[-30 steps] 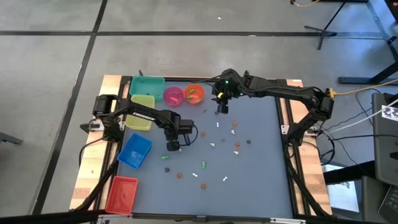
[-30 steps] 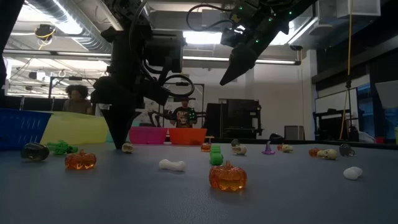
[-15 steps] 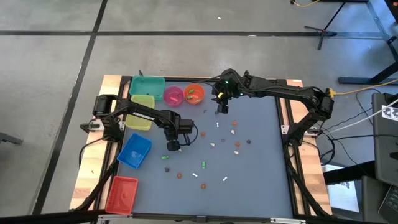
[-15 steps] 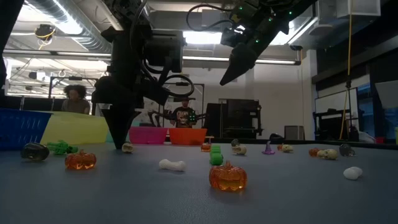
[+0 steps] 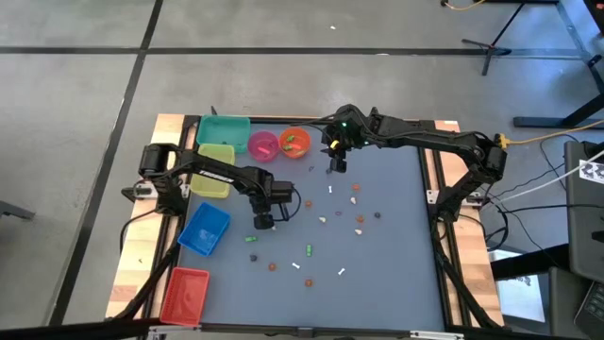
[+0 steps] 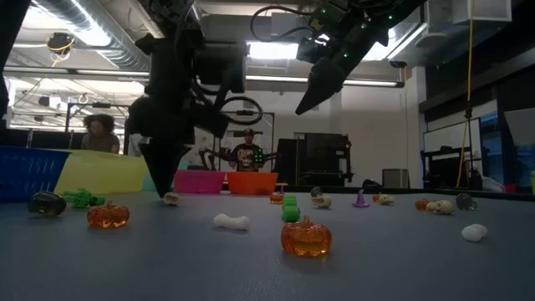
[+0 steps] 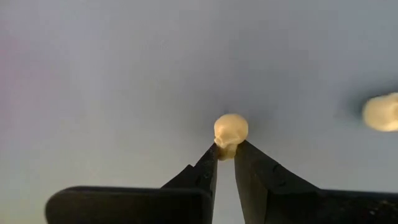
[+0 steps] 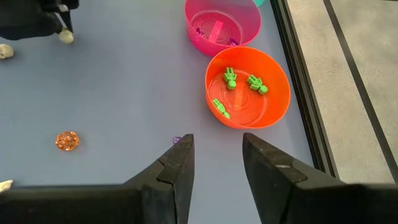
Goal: Sort Halloween decoration
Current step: Put the yellow skull toy into the blue bin, then put the purple witch hat toy into the pink bin
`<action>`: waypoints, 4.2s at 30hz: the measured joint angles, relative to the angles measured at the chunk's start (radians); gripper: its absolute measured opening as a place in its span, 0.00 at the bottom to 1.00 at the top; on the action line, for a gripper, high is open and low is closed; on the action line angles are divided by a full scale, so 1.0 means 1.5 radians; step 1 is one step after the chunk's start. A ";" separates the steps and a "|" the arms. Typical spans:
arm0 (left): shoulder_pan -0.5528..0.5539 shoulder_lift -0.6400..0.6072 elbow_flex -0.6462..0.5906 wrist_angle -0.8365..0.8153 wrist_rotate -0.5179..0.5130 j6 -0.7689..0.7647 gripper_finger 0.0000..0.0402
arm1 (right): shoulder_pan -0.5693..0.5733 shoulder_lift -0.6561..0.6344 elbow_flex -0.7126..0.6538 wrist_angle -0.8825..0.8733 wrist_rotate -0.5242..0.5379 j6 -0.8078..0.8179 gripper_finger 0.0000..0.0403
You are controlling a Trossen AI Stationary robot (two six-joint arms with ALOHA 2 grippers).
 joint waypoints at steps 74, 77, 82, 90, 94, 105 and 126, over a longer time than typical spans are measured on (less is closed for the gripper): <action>-0.361 -0.285 0.000 -0.451 -0.020 -0.770 0.09 | 0.000 0.000 0.000 -0.027 0.000 0.000 0.34; -0.361 -0.285 0.000 -0.457 -0.019 -0.783 0.09 | 0.000 0.000 0.000 -0.038 0.000 0.000 0.34; -0.361 -0.285 0.000 -0.457 -0.003 -0.784 0.09 | 0.000 0.000 0.000 -0.038 0.000 -0.001 0.34; -0.361 -0.284 0.000 -0.458 -0.004 -0.804 0.09 | 0.000 0.000 0.000 -0.037 0.000 -0.001 0.34; -0.361 -0.284 0.000 -0.458 -0.004 -0.800 0.09 | 0.000 0.000 0.000 -0.037 0.000 0.000 0.34; -0.361 -0.284 0.000 -0.465 -0.004 -0.799 0.18 | 0.000 0.000 0.000 -0.037 0.000 0.000 0.34; -0.360 -0.284 0.000 -0.217 -0.288 -0.824 0.32 | 0.000 0.000 0.000 -0.013 -0.022 -0.019 0.34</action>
